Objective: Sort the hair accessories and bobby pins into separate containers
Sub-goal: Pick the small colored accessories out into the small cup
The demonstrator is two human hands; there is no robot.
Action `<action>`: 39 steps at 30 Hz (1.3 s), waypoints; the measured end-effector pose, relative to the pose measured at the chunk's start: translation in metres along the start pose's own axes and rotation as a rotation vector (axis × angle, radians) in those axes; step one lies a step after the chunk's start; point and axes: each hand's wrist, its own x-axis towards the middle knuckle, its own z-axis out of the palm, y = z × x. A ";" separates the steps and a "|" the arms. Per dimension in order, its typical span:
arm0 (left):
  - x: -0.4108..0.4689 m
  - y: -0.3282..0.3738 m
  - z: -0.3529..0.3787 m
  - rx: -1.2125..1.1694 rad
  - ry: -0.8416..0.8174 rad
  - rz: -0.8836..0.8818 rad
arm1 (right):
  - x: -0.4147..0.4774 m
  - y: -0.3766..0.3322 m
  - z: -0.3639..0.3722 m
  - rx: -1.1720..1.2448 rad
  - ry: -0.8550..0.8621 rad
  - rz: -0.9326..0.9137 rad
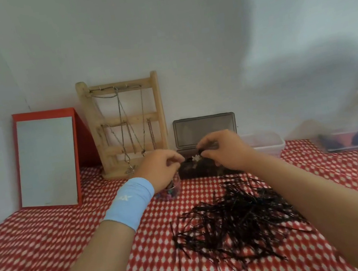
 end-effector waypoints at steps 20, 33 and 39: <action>-0.033 0.095 0.101 0.362 -0.620 0.241 | -0.095 0.069 -0.051 -0.537 -0.219 0.353; -0.029 0.103 0.092 0.149 -0.246 0.197 | -0.125 0.023 -0.065 -0.307 -0.571 0.192; -0.039 0.111 0.113 0.400 -0.554 0.186 | -0.128 0.054 -0.097 -0.344 -0.382 0.344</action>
